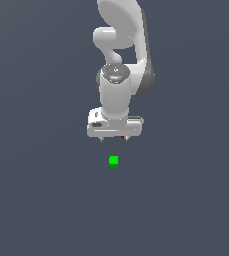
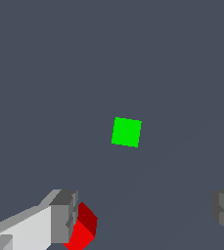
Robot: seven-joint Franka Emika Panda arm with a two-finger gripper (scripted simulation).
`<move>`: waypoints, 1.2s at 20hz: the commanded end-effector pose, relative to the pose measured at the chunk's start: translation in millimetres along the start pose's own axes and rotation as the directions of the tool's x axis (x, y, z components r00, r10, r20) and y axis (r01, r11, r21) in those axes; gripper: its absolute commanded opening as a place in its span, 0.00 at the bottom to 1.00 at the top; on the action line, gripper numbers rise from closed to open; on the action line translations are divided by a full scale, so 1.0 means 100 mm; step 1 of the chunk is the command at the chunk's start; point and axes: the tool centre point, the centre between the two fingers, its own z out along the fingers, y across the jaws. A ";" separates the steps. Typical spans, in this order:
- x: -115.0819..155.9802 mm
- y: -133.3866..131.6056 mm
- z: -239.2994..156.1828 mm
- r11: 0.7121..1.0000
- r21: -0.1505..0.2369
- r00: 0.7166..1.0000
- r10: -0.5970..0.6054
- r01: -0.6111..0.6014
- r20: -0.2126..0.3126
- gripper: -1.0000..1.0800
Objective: Stack the red cube on top of the green cube.
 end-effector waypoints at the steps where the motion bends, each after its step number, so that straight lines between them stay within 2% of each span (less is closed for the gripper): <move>1: 0.00 0.00 0.00 1.000 0.000 1.000 0.000 0.000 0.000 0.96; 8: -0.05 -0.07 0.05 0.999 0.001 0.999 -0.048 0.048 0.000 0.96; 15: -0.23 -0.27 0.21 0.982 0.005 0.982 -0.188 0.188 0.001 0.96; 19: -0.41 -0.41 0.35 0.952 0.009 0.952 -0.305 0.305 0.002 0.96; 24: -0.69 -0.58 0.55 0.885 0.014 0.885 -0.465 0.465 0.002 0.96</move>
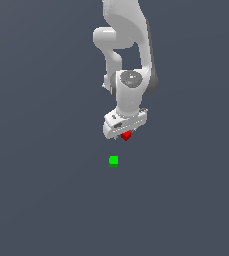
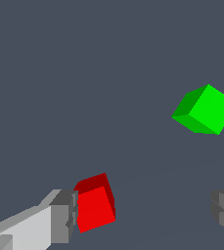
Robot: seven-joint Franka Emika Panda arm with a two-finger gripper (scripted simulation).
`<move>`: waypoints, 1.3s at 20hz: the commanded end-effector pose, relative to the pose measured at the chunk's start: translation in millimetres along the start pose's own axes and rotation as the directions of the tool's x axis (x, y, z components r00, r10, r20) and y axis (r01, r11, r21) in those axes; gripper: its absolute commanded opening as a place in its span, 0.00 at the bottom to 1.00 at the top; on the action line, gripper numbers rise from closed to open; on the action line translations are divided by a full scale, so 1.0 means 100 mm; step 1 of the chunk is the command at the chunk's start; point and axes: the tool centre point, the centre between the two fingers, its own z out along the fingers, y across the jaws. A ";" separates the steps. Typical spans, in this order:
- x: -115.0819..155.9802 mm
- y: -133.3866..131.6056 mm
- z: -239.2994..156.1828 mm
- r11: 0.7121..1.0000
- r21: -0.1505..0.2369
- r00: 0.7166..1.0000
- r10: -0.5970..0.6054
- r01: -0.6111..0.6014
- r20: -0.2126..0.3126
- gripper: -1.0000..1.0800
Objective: Stack the red cube on top of the green cube.
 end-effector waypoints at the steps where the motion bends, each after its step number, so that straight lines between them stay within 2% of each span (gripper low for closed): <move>1: -0.10 -0.12 0.09 0.997 0.002 0.997 -0.083 0.083 0.001 0.96; 6: -0.27 -0.29 0.24 0.978 0.006 0.978 -0.208 0.208 0.002 0.96; 12: -0.41 -0.39 0.35 0.955 0.008 0.955 -0.296 0.296 0.002 0.96; 17: -0.45 -0.41 0.38 0.947 0.009 0.947 -0.322 0.322 0.003 0.96; 26: -0.45 -0.41 0.52 0.948 0.009 0.948 -0.319 0.319 0.003 0.96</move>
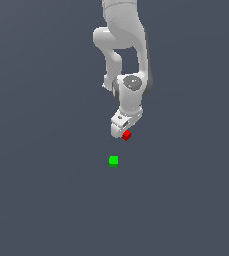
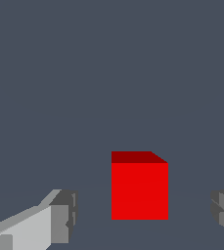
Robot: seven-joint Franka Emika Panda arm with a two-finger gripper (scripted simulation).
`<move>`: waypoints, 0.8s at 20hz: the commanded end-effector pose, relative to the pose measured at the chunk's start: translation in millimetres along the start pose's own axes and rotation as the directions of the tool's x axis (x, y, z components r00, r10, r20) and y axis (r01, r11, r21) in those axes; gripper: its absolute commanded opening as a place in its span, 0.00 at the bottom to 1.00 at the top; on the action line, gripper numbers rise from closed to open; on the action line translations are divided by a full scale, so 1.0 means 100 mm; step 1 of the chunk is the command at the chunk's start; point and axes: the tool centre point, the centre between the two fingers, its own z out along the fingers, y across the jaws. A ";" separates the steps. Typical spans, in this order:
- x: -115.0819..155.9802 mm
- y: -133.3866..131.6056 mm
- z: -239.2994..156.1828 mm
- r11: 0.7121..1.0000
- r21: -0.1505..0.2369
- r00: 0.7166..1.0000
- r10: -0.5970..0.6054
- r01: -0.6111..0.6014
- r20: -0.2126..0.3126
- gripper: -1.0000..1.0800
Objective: Stack the red cube on top of the green cube.
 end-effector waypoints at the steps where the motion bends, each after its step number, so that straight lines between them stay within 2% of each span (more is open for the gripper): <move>1: -0.01 -0.01 0.09 1.000 0.000 1.000 -0.001 0.001 0.001 0.96; 7: -0.01 -0.01 0.35 1.000 0.000 1.000 -0.003 0.003 0.001 0.96; 12: -0.01 0.00 0.41 1.000 0.000 1.000 -0.004 0.004 0.001 0.96; 13: -0.01 0.00 0.41 1.000 0.000 1.000 -0.004 0.004 0.001 0.00; 16: -0.01 0.00 0.41 1.000 0.000 1.000 -0.004 0.004 0.001 0.00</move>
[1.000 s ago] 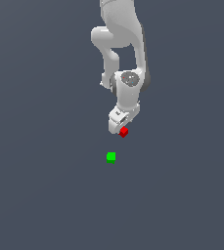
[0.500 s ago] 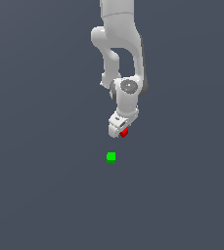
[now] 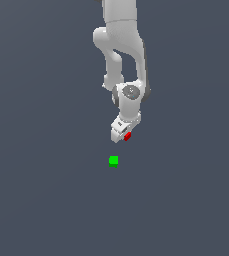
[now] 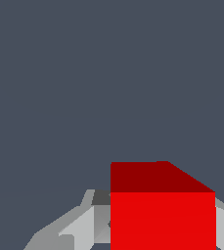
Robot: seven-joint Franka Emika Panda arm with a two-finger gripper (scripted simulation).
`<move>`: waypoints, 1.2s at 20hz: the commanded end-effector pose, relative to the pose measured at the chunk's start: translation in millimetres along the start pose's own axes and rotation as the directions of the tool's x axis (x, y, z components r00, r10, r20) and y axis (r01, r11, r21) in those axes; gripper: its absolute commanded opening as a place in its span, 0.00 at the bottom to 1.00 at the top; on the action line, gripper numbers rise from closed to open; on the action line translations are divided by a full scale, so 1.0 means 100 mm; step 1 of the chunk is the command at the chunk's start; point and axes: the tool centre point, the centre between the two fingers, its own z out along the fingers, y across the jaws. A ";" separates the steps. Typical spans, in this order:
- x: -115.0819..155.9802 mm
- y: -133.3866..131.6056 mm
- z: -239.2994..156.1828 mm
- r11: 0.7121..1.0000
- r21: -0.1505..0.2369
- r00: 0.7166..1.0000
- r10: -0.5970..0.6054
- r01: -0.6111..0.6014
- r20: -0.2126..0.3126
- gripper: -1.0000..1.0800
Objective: Stack the red cube on top of the green cube.
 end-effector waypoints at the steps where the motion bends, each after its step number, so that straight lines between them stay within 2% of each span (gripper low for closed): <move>1: 0.00 0.00 0.01 1.000 0.000 1.000 -0.001 0.001 0.000 0.00; 13: 0.00 0.00 -0.09 1.000 0.000 1.000 0.000 0.000 0.000 0.00; 24: -0.01 -0.01 -0.68 1.000 0.000 1.000 -0.001 0.001 0.000 0.00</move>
